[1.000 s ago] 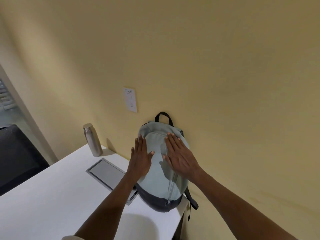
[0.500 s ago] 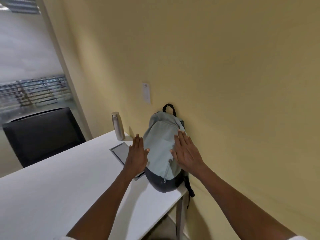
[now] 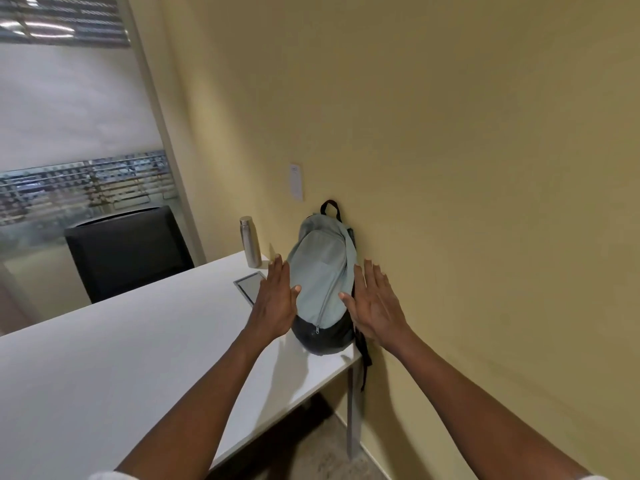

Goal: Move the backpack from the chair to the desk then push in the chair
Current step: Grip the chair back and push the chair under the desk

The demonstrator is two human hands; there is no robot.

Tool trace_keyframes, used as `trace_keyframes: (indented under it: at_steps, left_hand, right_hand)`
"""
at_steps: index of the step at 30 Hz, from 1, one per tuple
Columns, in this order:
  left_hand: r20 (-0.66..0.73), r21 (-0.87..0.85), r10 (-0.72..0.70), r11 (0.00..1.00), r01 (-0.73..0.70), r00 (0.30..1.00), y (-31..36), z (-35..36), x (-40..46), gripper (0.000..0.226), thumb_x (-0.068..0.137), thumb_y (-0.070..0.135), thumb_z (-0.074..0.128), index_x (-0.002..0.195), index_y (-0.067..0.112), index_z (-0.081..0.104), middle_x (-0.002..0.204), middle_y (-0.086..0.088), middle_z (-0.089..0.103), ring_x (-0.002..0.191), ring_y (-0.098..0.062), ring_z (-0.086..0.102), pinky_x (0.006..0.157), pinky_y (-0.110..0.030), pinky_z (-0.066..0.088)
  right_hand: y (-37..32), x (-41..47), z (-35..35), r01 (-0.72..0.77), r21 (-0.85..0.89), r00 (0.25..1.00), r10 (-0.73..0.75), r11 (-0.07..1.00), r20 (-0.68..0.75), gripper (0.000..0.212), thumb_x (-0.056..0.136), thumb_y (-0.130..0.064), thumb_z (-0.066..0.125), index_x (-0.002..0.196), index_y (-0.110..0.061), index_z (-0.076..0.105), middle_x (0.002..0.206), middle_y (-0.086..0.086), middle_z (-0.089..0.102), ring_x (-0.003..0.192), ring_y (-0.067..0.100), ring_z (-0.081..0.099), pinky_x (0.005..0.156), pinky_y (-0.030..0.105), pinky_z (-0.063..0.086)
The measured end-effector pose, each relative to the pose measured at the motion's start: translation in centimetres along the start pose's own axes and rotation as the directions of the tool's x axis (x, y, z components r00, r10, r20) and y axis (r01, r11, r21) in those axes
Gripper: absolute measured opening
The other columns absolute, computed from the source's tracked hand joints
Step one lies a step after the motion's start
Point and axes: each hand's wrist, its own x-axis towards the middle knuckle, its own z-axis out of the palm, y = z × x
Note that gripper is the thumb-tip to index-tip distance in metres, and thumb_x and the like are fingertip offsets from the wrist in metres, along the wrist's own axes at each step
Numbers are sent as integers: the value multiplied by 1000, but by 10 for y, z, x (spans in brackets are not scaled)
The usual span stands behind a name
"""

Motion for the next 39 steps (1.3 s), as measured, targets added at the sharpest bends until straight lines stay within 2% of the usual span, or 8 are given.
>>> trace_keyframes:
  at_steps: [10,15,21,24,30,39]
  left_hand:
    - [61,-15,42,999,-41,997,19,-24,-86,63,108,27,33,159,7,3,168,-10,-4,155,-24,-3,126,-47,8]
    - [114,-28,50,999,-47,992,17,-43,-148,62,108,30,30,159,8,2,168,-9,-6,155,-22,-6,126,-44,4]
    - [109,-48,94,995,-90,990,17,-65,-223,61,108,26,34,160,12,4,169,-8,-2,155,-22,-4,123,-39,1]
    - [134,-2,85,996,-85,987,13,-76,-253,61,108,28,32,160,10,5,168,-8,-3,155,-21,-6,121,-36,-3]
    - [100,-43,98,995,-94,990,28,-96,-294,63,108,26,35,160,12,3,169,-6,-4,154,-20,-7,121,-36,-3]
    - [84,-7,128,992,-127,988,49,-112,-347,64,107,27,34,160,13,2,168,-5,-6,152,-15,-10,121,-35,-3]
  right_hand:
    - [-21,-92,-39,-97,-10,995,98,995,19,74,104,-54,22,159,-7,6,166,25,6,153,39,12,125,50,14]
    - [-51,-165,-55,-155,-62,988,156,986,7,74,104,-54,24,159,-6,8,165,26,9,152,40,17,124,50,18]
    - [-90,-240,-79,-231,-26,973,232,973,2,73,104,-54,24,159,-8,9,166,22,7,154,36,13,125,47,14]
    - [-109,-268,-92,-234,-14,972,234,972,0,73,104,-53,24,159,-9,9,167,21,7,154,34,11,125,46,12]
    - [-122,-310,-116,-222,-4,975,222,975,-20,73,104,-53,23,160,-9,8,167,21,4,155,34,9,126,46,9]
    - [-132,-366,-129,-223,-28,975,223,974,-12,74,103,-54,20,160,-9,7,167,21,3,155,32,6,126,45,8]
